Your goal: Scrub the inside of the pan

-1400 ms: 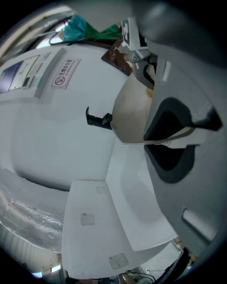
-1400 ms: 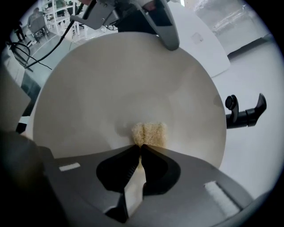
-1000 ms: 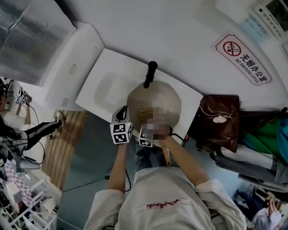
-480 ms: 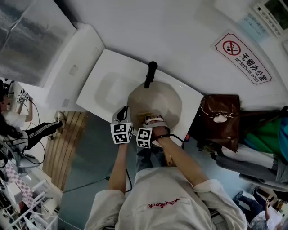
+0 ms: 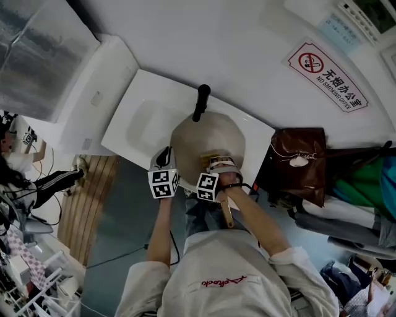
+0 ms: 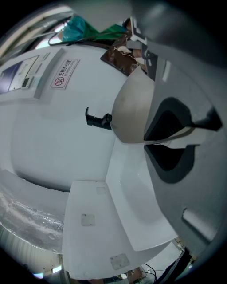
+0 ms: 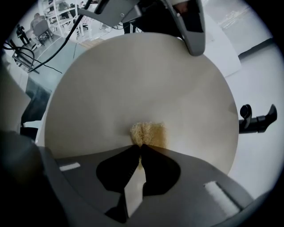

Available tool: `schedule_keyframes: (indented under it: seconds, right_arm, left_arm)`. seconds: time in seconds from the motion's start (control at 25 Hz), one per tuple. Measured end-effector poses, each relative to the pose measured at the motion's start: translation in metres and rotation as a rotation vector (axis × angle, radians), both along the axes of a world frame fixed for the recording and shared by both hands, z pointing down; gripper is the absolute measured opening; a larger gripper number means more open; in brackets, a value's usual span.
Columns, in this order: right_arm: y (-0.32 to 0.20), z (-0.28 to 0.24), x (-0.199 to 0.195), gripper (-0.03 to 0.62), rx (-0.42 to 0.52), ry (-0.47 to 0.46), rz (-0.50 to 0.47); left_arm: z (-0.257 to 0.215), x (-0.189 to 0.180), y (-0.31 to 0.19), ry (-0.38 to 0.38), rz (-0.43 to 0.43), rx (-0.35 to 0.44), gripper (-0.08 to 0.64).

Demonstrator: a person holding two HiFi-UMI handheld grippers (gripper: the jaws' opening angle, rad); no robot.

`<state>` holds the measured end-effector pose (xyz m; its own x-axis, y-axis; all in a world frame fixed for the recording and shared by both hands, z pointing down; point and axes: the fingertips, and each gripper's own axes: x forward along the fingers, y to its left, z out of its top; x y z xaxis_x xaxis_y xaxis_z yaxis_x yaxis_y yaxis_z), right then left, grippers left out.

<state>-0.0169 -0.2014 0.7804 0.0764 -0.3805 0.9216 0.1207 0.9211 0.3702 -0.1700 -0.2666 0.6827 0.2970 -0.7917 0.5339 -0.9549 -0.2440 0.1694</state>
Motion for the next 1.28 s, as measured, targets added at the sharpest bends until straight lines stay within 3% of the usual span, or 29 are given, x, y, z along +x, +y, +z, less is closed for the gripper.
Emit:
schedule_keyframes:
  seconds: [0.24,0.72,0.92,1.28]
  right_arm:
    - [-0.014,-0.001,0.04,0.026,0.023,0.056,0.039]
    - [-0.018,-0.005,0.041,0.026,0.042,0.036,0.049]
    - [-0.026,-0.019,0.029,0.026,0.109,-0.098,0.083]
    - [-0.035,-0.065,0.0,0.026,0.166,-0.451,0.285]
  left_arm:
    - [0.001,0.0,0.0,-0.006,0.001,-0.002,0.031]
    - [0.0,0.0,0.001,-0.014,0.004,-0.001,0.032]
    - [-0.011,0.001,0.003,-0.012,0.013,0.026,0.096]
    - [-0.042,0.007,0.01,-0.032,-0.001,0.09,0.101]
